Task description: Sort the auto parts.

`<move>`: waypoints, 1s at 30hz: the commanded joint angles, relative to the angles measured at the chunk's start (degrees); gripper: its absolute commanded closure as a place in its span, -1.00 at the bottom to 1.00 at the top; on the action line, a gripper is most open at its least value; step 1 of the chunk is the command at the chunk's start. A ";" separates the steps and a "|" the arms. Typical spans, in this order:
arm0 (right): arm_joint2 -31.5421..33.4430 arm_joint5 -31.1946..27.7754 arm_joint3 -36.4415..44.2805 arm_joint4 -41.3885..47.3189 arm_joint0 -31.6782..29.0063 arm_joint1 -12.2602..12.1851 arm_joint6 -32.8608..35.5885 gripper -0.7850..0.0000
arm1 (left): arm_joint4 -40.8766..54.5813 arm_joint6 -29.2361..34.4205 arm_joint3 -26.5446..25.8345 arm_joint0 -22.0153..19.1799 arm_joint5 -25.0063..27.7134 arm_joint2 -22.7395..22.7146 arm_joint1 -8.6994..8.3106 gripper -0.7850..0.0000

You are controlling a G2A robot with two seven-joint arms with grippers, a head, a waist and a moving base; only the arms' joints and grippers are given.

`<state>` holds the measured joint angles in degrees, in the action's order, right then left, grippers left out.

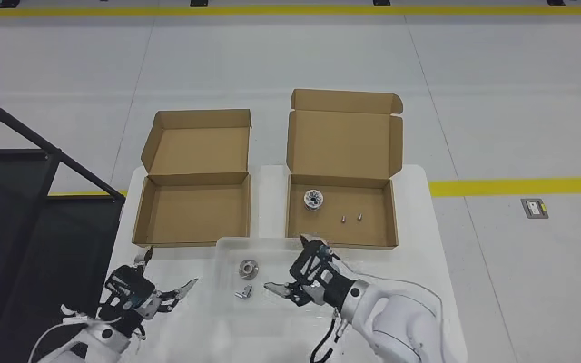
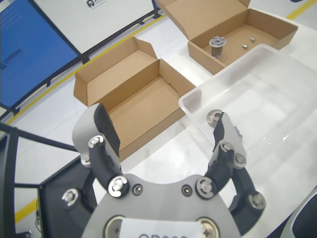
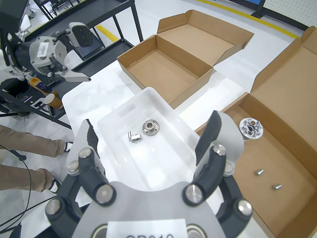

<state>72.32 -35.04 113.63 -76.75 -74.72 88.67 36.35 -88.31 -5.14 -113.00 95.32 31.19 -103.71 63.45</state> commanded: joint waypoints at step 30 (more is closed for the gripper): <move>3.40 -5.20 6.14 -3.43 -7.71 -1.79 1.16 -1.00 | -15.24 7.78 0.13 -12.82 16.16 8.88 -1.78 -1.00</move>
<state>75.72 -40.24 119.77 -80.18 -82.42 86.87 37.51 -102.05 1.74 -113.65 84.22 46.08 -95.61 61.80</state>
